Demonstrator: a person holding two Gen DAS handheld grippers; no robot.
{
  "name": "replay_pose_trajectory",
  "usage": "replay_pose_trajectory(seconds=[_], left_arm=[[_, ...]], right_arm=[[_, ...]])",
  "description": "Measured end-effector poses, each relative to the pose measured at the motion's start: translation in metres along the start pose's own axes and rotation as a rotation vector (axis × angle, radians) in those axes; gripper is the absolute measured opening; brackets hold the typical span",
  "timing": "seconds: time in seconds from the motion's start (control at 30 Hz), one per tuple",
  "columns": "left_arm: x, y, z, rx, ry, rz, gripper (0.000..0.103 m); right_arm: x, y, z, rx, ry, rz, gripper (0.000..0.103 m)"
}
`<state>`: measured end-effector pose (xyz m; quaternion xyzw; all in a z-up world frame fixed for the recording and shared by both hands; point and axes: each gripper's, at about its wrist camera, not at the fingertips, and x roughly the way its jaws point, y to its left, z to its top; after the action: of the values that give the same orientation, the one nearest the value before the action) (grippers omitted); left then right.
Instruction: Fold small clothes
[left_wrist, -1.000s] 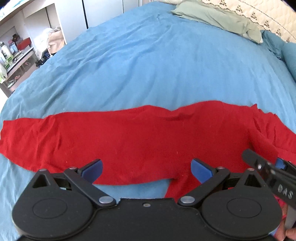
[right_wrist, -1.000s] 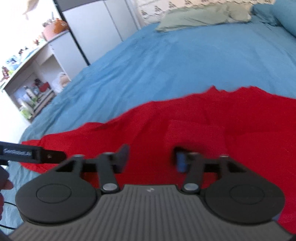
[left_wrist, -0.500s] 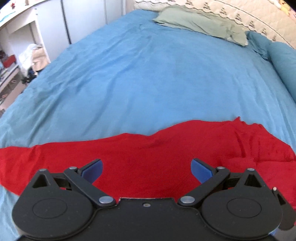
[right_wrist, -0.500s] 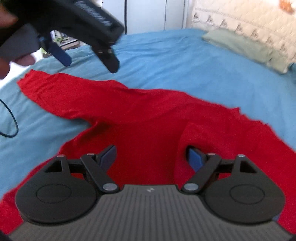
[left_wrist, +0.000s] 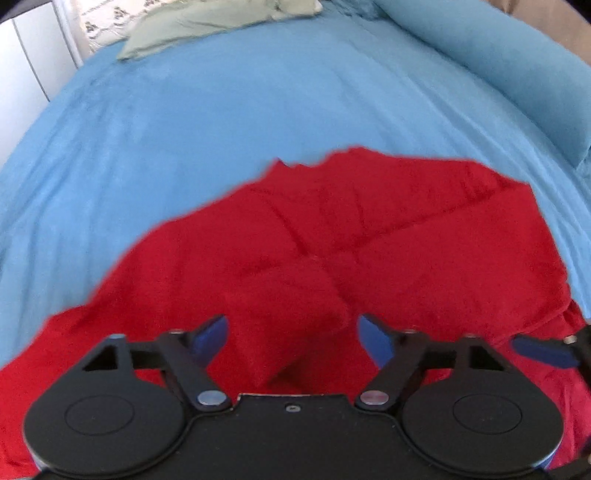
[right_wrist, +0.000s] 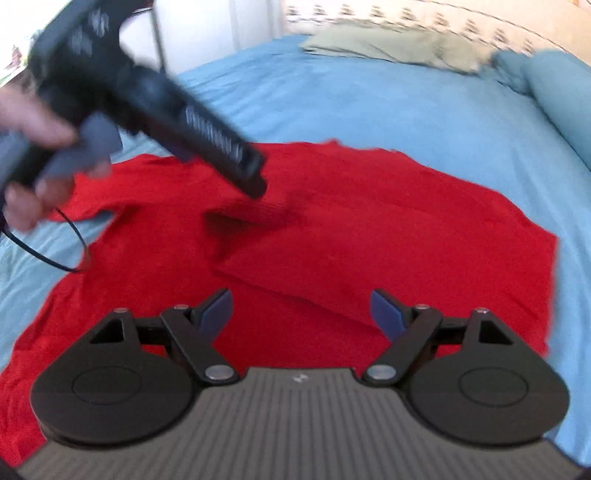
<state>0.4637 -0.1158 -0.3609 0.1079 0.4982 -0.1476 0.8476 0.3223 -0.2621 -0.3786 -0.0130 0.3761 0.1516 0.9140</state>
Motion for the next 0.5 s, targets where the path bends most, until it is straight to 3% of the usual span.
replay_pose_trajectory(seconds=[0.23, 0.4, 0.5], left_arm=[[0.024, -0.013, -0.014, 0.012, -0.034, 0.022, 0.059], [0.016, 0.007, -0.01, -0.022, -0.03, 0.044, 0.013], [0.004, 0.028, -0.011, -0.059, -0.032, 0.073, 0.013]], right_arm=[[-0.005, -0.022, -0.016, 0.039, 0.006, -0.024, 0.097], [0.002, -0.021, -0.002, 0.087, -0.009, -0.025, 0.097], [0.006, -0.021, 0.008, 0.111, -0.014, -0.014, 0.097]])
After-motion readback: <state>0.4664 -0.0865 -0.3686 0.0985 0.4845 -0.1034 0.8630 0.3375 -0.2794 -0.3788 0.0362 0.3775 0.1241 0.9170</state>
